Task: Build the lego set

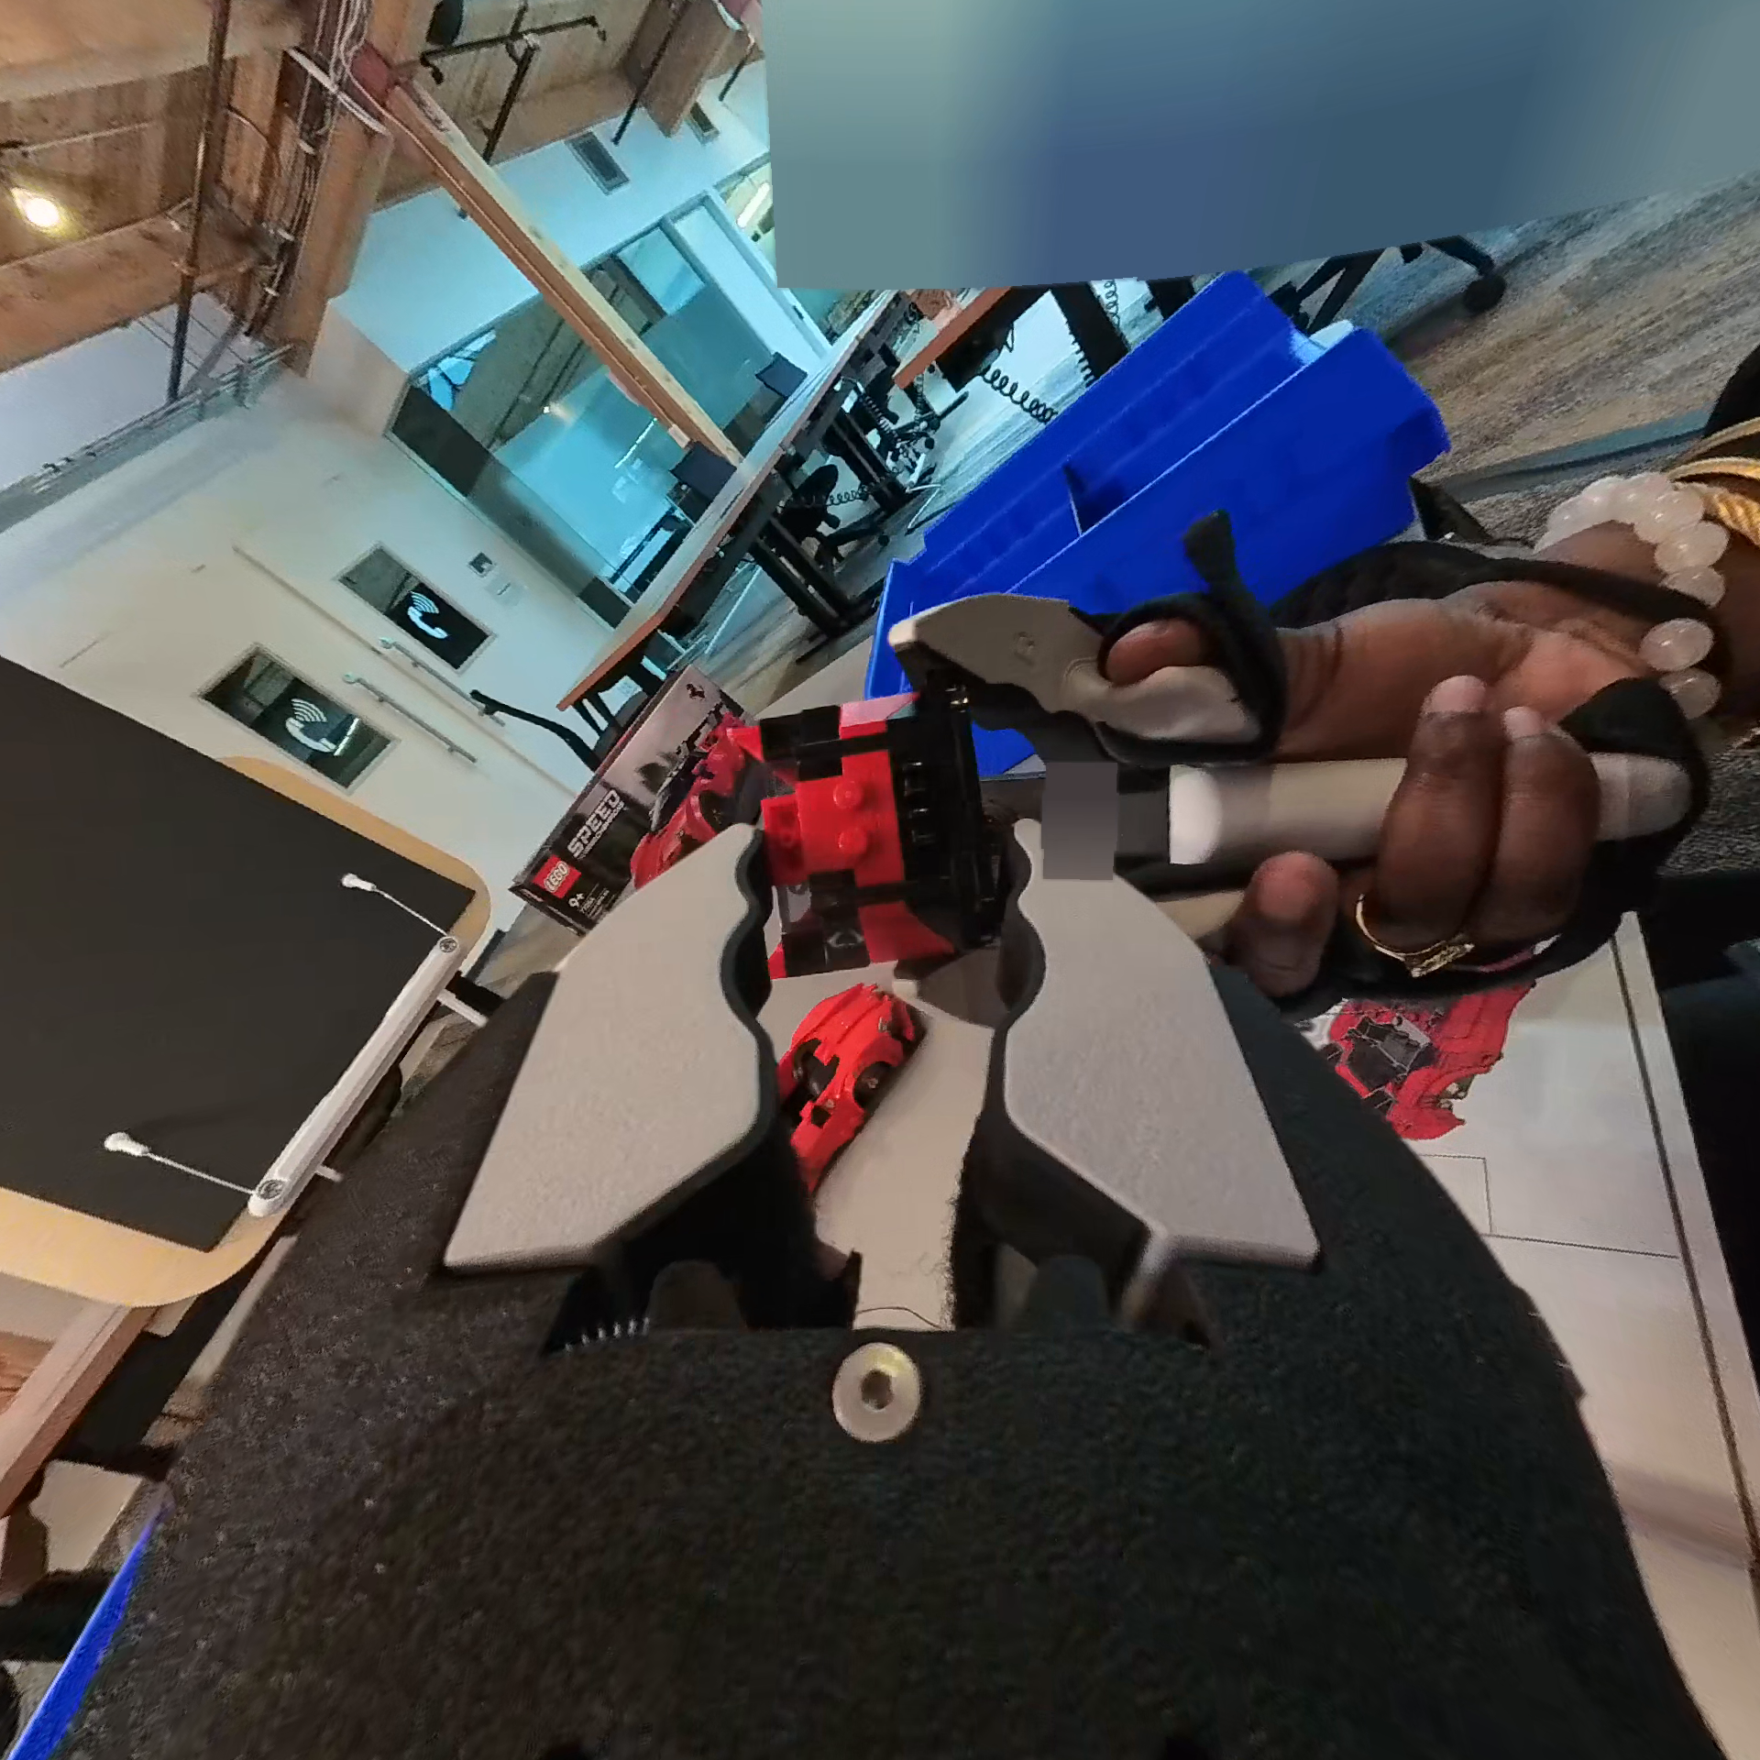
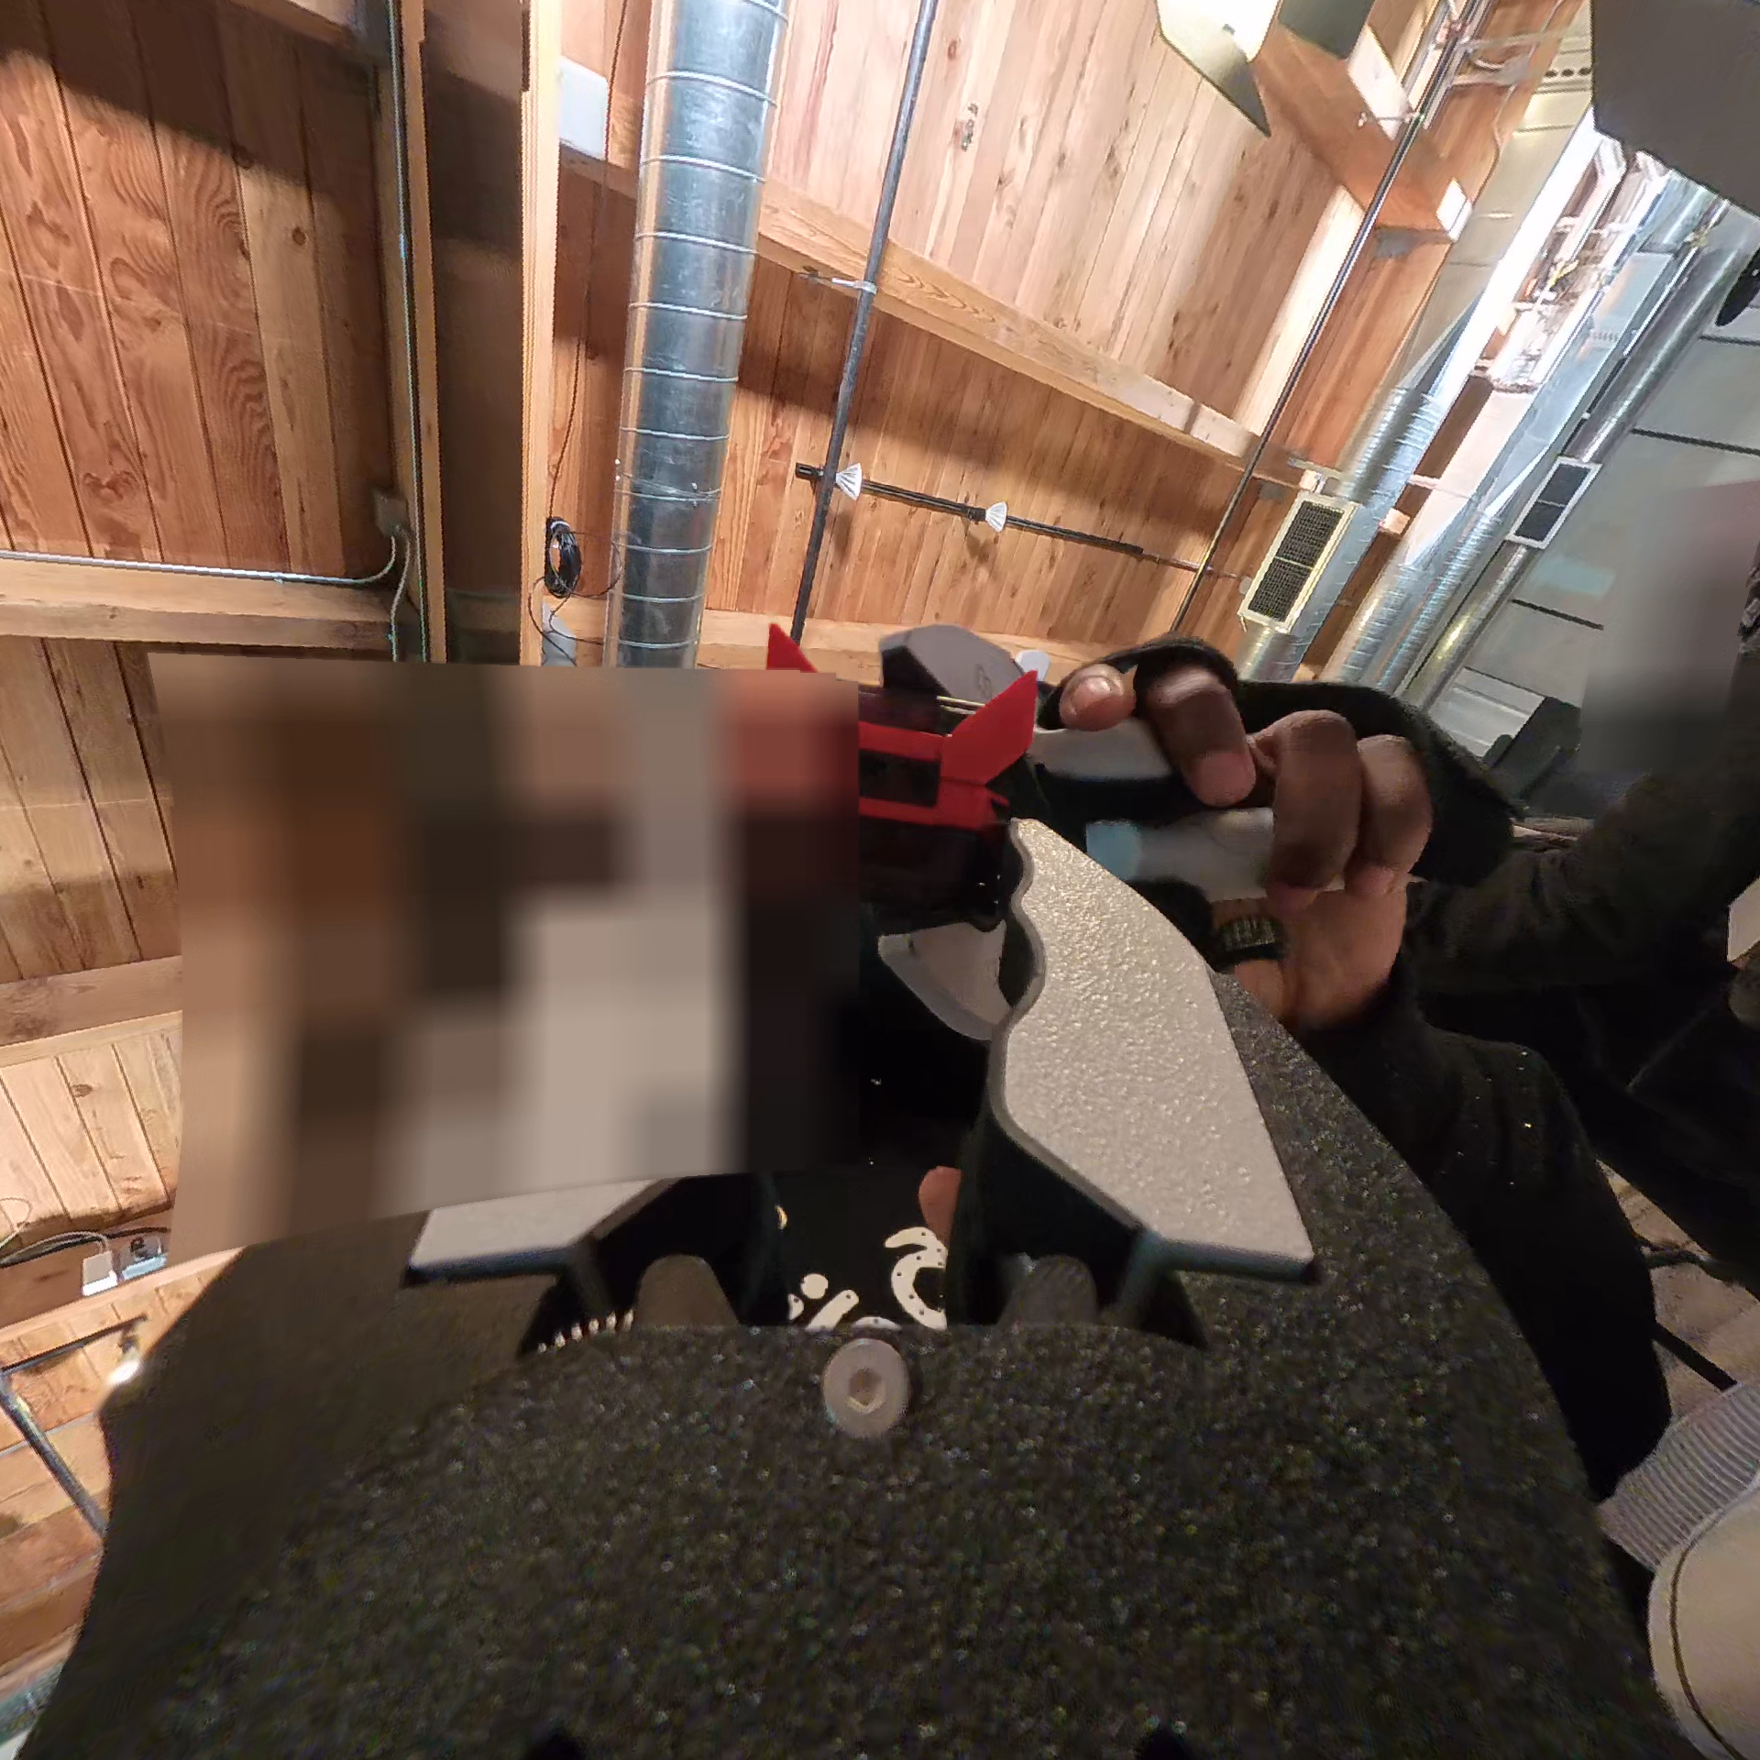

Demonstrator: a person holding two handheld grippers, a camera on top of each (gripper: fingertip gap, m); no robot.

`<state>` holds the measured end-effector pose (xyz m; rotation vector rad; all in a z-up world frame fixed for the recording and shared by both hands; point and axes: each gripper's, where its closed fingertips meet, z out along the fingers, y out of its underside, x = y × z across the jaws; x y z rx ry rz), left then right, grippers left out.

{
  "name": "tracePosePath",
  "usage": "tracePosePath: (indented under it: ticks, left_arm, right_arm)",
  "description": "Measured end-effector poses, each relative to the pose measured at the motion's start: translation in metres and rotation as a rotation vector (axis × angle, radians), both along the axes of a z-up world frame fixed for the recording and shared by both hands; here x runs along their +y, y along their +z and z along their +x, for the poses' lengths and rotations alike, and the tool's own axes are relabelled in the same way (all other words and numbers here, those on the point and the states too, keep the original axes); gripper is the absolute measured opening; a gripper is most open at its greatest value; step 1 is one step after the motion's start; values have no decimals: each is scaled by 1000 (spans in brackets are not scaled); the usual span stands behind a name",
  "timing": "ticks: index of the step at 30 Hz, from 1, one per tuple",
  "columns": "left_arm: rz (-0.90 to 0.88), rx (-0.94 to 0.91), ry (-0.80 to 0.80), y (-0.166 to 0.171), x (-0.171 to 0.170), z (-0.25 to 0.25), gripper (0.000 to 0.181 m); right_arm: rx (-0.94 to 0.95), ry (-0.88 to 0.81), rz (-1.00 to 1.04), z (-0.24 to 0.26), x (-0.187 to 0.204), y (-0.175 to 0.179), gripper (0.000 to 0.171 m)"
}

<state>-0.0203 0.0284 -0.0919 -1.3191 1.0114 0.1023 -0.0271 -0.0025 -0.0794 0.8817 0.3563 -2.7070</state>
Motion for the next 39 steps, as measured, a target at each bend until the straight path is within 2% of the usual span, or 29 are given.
tracePosePath:
  ticks: [4,7,8,10,13,15,17,19,21,24,30,39]
  left_arm:
    - [12,42,43,-1,0,-6,45]
    - [-27,132,121,-6,2,-20,45]
    - [-44,182,156,-10,2,-27,45]
    - [-72,292,234,-17,4,-38,45]
    - [-69,439,322,-25,6,-46,45]
    - [-55,518,364,-28,6,-45,45]
    - [-40,568,385,-30,5,-40,45]
    - [-26,591,394,-29,3,-34,45]
    - [-17,609,408,-27,-1,-30,45]
    - [3,623,434,-20,-5,-28,45]
    - [44,642,486,-10,-5,-28,45]
    - [69,639,484,-5,-1,-20,45]
  right_arm:
    - [-57,-71,139,-2,1,-7,53]
    - [-168,-270,430,3,12,-23,52]
    - [-214,-368,581,5,17,-29,47]
    - [-286,-614,1027,10,25,-35,33]
    - [-239,-924,1733,14,20,-19,17]
    - [-165,-1044,2109,8,11,-11,13]
    - [-134,-1012,2337,-1,2,-19,13]
    - [-171,-973,2420,-8,1,-30,15]
    - [-186,-1020,2460,-10,2,-31,13]
    - [-207,-1081,2462,-9,-1,-27,5]
    - [-285,-1152,2478,-8,5,-18,6]
    - [-317,-1241,2537,-3,11,-15,5]
